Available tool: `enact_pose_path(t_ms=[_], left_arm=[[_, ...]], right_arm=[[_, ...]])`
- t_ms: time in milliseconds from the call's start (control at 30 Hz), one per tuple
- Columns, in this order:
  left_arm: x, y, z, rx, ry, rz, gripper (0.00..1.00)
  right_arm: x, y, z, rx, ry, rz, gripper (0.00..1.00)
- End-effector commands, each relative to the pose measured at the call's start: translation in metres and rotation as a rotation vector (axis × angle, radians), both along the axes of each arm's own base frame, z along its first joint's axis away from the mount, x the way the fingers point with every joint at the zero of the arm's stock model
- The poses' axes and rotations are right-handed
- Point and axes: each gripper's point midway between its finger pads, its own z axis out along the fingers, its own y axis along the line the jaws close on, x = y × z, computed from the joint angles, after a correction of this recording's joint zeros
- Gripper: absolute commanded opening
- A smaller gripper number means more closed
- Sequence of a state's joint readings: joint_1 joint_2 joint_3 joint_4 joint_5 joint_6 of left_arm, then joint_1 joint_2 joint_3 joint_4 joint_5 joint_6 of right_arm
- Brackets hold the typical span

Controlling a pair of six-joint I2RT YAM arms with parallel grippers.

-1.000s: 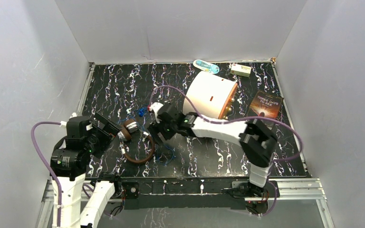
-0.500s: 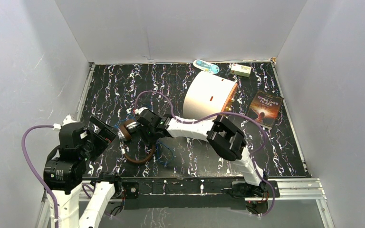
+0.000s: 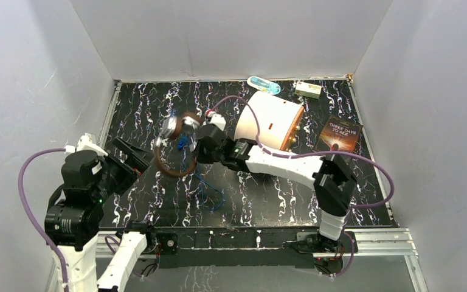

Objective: Wrap the headphones

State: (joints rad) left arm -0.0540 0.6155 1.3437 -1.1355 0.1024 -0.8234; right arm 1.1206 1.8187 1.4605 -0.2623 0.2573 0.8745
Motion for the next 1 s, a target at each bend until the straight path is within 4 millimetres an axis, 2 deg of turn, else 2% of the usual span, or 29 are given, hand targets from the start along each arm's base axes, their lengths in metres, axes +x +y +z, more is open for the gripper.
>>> enact_pose_path(t_ms=[0,67,267,467,733,833,967], left_arm=[[0.013,0.004,-0.007,-0.038,0.057,0.068,0.98],[0.019,-0.004,-0.014,-0.070,0.056,0.041,0.98],[0.037,-0.042,-0.038,-0.154,0.067,-0.189,0.98],[0.055,-0.028,-0.073,-0.094,0.128,-0.112,0.93],[0.088,-0.027,-0.105,-0.073,0.151,-0.114,0.82],[0.095,-0.025,-0.110,-0.063,0.151,-0.100,0.72],[0.094,-0.021,-0.108,-0.048,0.109,-0.084,0.56]], right_arm=[[0.029,0.016,0.064,0.401,0.071,-0.303,0.00],[0.030,0.016,0.068,0.438,0.090,-0.330,0.00],[0.031,0.020,0.065,0.452,0.117,-0.355,0.00],[0.028,0.017,0.055,0.447,0.170,-0.384,0.00],[0.020,0.025,0.051,0.443,0.208,-0.390,0.00],[0.016,0.028,0.052,0.438,0.213,-0.406,0.00],[0.015,0.026,0.050,0.416,0.209,-0.455,0.00]])
